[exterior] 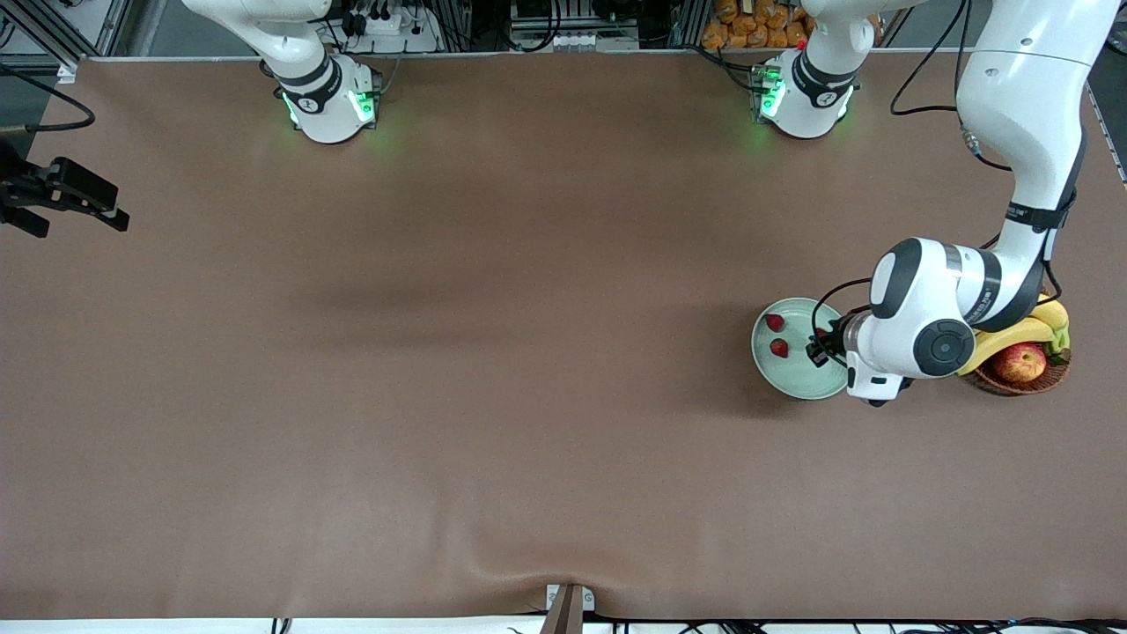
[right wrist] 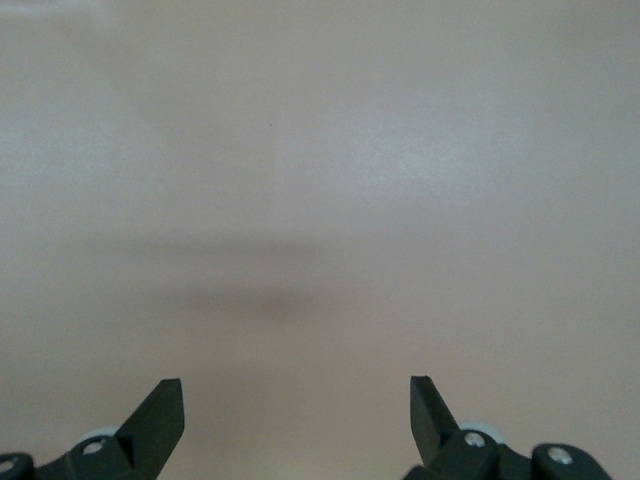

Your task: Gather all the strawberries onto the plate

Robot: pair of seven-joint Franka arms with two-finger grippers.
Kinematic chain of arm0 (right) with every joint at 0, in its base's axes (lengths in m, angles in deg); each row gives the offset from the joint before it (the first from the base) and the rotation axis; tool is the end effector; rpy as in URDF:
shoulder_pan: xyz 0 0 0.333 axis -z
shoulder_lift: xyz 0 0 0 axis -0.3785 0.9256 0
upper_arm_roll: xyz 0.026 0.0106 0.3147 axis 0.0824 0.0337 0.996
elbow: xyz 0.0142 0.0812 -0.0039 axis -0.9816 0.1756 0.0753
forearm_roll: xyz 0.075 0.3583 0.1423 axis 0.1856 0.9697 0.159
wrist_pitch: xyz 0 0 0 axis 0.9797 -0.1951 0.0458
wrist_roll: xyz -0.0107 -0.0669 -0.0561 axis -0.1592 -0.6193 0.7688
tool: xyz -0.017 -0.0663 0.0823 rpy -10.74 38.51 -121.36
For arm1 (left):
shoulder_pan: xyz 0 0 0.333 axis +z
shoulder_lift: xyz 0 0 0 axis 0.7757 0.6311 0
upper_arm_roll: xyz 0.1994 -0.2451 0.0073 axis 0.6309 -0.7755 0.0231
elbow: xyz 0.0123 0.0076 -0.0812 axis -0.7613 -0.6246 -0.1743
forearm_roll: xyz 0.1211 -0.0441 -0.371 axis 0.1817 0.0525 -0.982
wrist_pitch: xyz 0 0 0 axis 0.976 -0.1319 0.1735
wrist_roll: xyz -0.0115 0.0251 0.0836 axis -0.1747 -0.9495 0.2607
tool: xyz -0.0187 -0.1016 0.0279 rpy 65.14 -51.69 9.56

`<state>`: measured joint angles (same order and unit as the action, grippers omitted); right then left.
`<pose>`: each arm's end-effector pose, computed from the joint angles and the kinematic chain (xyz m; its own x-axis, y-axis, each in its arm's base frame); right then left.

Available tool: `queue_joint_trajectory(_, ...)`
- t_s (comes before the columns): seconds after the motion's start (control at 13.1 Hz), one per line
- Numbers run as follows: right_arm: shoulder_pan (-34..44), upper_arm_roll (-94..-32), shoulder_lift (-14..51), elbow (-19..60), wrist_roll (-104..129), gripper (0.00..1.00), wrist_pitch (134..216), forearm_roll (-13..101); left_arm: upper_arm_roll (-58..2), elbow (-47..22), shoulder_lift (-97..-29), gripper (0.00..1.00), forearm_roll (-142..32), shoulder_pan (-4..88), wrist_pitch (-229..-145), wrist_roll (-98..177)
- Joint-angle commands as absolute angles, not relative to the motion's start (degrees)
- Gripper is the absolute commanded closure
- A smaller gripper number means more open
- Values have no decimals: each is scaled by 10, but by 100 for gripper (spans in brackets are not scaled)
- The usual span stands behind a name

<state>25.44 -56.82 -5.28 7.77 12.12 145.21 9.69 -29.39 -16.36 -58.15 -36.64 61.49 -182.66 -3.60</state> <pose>0.5460 -0.0167 0.6535 0.9986 0.0533 0.0050 0.0535 -0.9975 -0.0459 0.6069 -0.0709 0.2398 0.7619 0.5979 -0.2490 0.5551 -0.8009 -0.2246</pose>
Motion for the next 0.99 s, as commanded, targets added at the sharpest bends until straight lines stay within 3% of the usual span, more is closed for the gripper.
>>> queue_joint_trajectory(0.0,262,-561,-49,69,116,0,1451,106,-301,-162,-633,0,-355,630,-1794,23)
queue_joint_trajectory(0.38,263,-561,-49,69,116,0,1450,105,-313,-103,-744,0,-356,626,-1689,103)
queue_joint_trajectory(0.69,264,-561,-49,69,116,0,1450,105,-313,-73,-839,0,-365,641,-1655,267)
queue_joint_trajectory(0.91,263,-561,-49,69,116,0,1449,105,-317,-61,-869,0,-383,636,-1624,286)
